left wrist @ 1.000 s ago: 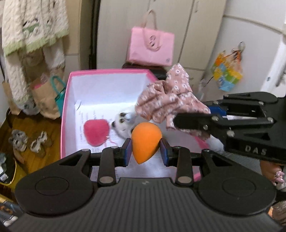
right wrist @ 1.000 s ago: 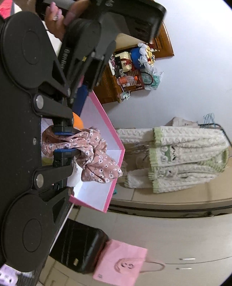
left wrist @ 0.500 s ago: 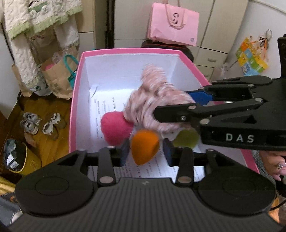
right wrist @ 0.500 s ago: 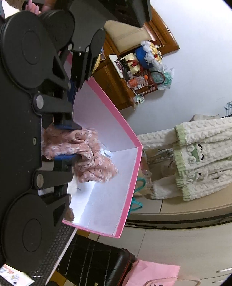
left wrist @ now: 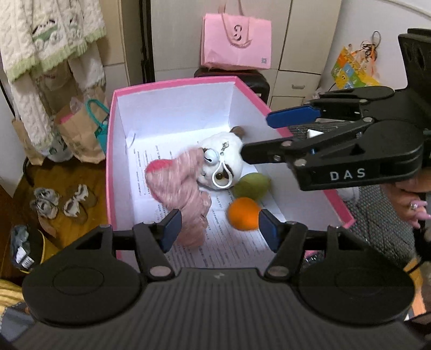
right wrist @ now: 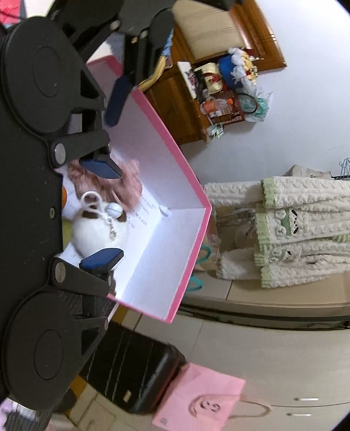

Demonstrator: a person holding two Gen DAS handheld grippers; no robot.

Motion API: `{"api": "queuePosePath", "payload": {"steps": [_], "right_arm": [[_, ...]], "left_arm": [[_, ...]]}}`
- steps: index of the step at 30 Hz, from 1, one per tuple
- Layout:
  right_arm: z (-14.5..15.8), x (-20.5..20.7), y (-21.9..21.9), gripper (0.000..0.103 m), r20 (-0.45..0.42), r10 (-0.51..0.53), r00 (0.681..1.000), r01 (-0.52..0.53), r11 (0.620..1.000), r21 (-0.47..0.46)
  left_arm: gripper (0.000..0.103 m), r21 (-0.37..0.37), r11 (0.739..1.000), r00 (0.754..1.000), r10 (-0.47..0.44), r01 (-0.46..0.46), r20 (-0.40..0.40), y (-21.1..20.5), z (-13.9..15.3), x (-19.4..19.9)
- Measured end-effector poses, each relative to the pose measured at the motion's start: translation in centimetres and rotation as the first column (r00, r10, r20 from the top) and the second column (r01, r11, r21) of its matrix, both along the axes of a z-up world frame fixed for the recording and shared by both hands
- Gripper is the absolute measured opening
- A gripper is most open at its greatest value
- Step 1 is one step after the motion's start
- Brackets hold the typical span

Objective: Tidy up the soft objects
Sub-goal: 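Move both tools back to the table toward the purple plush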

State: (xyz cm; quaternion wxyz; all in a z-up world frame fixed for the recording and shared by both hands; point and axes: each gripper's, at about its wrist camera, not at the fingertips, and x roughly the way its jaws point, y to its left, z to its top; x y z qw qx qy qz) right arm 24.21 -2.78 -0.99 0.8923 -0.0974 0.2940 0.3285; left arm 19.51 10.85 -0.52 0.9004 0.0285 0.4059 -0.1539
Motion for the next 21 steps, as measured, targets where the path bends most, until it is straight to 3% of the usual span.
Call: {"api": "queuePosePath", "payload": {"steps": [21], "right_arm": [[3.3,-11.6,-4.6,0.066,0.119,0.025,0.993,-0.017,0.997,-0.070]], "left_arm": [[0.070,0.054,0.990,0.983,-0.134,0.128,0.127,-3.3,4.8,-7.9]]}}
